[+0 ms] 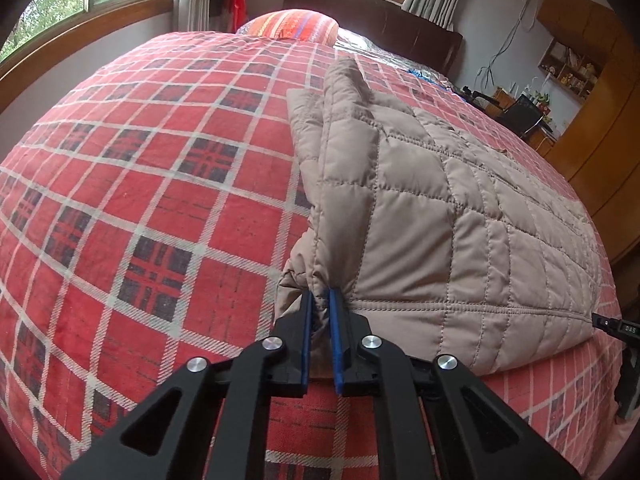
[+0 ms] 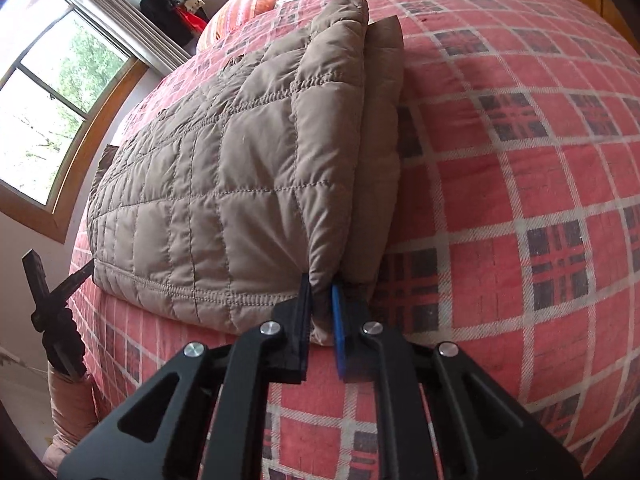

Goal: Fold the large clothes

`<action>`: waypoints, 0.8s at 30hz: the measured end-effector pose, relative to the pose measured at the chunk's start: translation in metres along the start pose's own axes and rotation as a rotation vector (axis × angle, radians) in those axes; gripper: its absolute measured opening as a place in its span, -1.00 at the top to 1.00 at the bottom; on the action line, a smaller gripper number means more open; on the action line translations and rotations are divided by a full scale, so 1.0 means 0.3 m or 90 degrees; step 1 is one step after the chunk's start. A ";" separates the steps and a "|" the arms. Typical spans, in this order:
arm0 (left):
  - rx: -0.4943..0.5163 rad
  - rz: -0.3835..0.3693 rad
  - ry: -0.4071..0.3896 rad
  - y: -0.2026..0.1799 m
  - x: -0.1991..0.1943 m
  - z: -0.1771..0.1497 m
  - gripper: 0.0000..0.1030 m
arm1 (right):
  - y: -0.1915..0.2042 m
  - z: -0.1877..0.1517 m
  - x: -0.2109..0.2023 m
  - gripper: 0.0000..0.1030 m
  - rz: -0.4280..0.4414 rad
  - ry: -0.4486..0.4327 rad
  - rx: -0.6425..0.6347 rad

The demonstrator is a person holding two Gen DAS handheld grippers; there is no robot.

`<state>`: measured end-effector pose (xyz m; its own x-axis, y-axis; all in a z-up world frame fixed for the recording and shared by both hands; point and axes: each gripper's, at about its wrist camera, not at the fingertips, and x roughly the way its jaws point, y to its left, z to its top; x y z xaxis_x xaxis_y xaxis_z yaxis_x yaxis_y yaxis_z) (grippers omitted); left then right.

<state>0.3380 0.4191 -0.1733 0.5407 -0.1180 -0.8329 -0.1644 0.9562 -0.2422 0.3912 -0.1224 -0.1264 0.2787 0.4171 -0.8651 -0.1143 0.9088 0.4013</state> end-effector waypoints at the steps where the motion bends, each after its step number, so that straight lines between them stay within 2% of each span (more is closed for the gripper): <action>1: 0.002 0.002 0.000 -0.003 -0.002 0.002 0.83 | -0.002 0.004 -0.006 0.78 0.000 -0.001 -0.003; 3: 0.005 0.005 0.004 -0.004 -0.013 0.009 0.78 | -0.007 0.004 -0.032 0.70 -0.001 -0.005 -0.007; 5: -0.003 -0.001 0.005 0.006 -0.041 0.025 0.61 | -0.007 0.010 -0.068 0.22 0.007 -0.016 0.001; 7: -0.010 -0.016 -0.009 0.016 -0.079 0.047 0.12 | -0.004 0.021 -0.117 -0.07 0.021 -0.047 -0.005; 9: -0.011 -0.027 -0.027 0.030 -0.110 0.085 -0.09 | -0.009 0.043 -0.160 -0.13 0.034 -0.073 -0.006; 11: -0.012 -0.031 -0.036 0.041 -0.120 0.126 -0.16 | -0.022 0.074 -0.178 -0.16 0.053 -0.082 0.009; 13: -0.019 -0.055 -0.032 0.050 -0.107 0.170 -0.32 | -0.048 0.117 -0.178 -0.19 0.069 -0.086 0.032; 15: -0.031 -0.086 -0.019 0.058 -0.078 0.210 -0.35 | -0.077 0.163 -0.156 -0.28 0.081 -0.083 0.054; 18: -0.047 -0.102 0.006 0.071 -0.014 0.260 -0.38 | -0.101 0.222 -0.103 -0.34 0.087 -0.072 0.082; 22: -0.065 -0.137 0.037 0.086 0.070 0.289 -0.41 | -0.146 0.281 -0.042 -0.37 0.096 -0.059 0.109; 24: -0.080 -0.160 0.046 0.102 0.107 0.299 -0.42 | -0.161 0.297 -0.017 -0.46 0.100 -0.055 0.114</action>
<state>0.4243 0.4686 -0.1630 0.5174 -0.3707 -0.7713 -0.1364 0.8540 -0.5020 0.4802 -0.1695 -0.1145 0.3520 0.5436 -0.7619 0.0051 0.8129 0.5823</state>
